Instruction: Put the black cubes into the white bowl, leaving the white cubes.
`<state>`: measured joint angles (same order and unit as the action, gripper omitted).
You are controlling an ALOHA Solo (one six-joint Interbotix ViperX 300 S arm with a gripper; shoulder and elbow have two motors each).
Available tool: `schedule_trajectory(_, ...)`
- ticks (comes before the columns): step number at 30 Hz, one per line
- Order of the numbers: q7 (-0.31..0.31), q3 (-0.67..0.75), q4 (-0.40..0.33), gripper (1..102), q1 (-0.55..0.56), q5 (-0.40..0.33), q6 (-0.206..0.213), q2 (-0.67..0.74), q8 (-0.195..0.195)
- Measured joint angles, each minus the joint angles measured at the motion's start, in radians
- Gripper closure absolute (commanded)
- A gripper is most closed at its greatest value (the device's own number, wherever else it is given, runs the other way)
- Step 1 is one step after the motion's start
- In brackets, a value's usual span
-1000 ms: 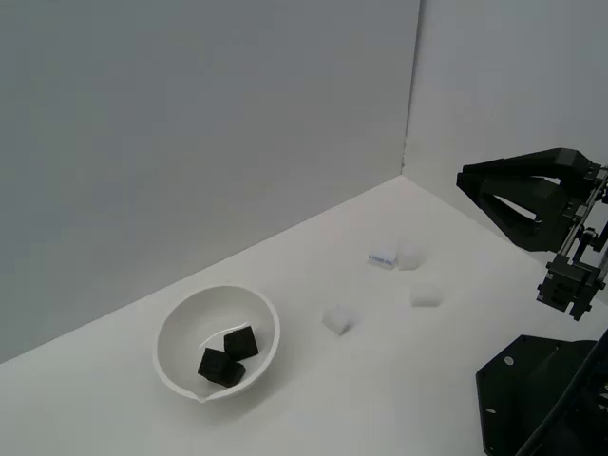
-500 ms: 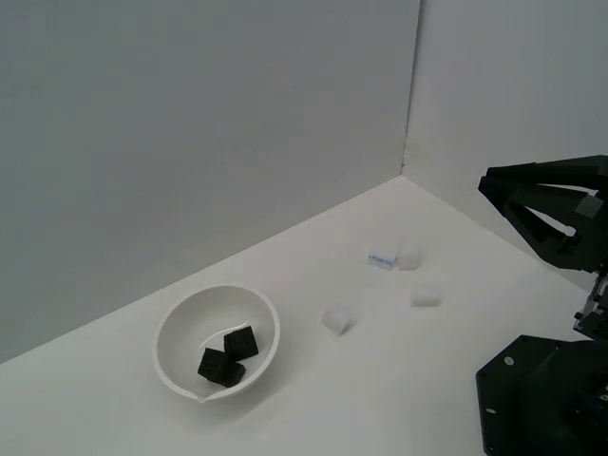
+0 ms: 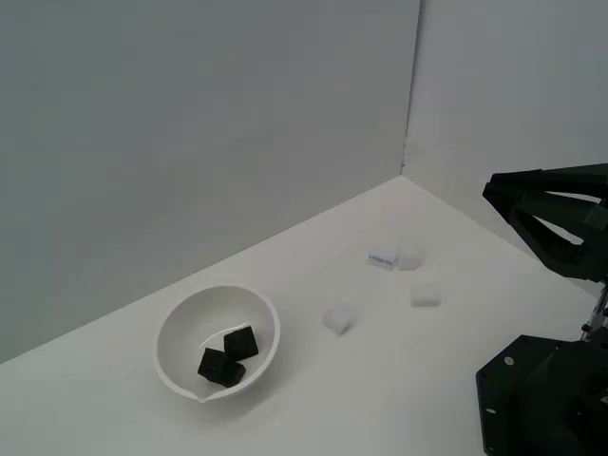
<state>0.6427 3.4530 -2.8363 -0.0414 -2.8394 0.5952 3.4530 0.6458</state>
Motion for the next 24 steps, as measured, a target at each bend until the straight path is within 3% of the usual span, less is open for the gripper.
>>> schedule_trajectory(4, -0.005, 0.002, 0.0, 100, 0.009, 0.002, -0.015, 0.002, 0.0)
schedule_trajectory(7, -0.025, 0.002, 0.0, 100, 0.011, 0.0, -0.049, 0.002, -0.044)
schedule_trajectory(10, -0.048, 0.002, 0.0, 100, 0.012, 0.0, -0.138, 0.002, -0.153)
schedule_trajectory(11, -0.057, 0.002, -0.002, 100, 0.012, 0.0, -0.179, 0.002, -0.21)
schedule_trajectory(16, -0.089, 0.002, 0.0, 100, 0.014, 0.0, -0.43, 0.002, -0.494)
schedule_trajectory(18, -0.101, 0.002, 0.0, 100, 0.012, 0.0, -0.515, 0.002, -0.575)
schedule_trajectory(20, -0.106, 0.002, 0.0, 100, 0.011, 0.0, -0.568, 0.002, -0.617)
schedule_trajectory(24, -0.107, 0.002, 0.0, 100, 0.011, 0.0, -0.591, 0.003, -0.626)
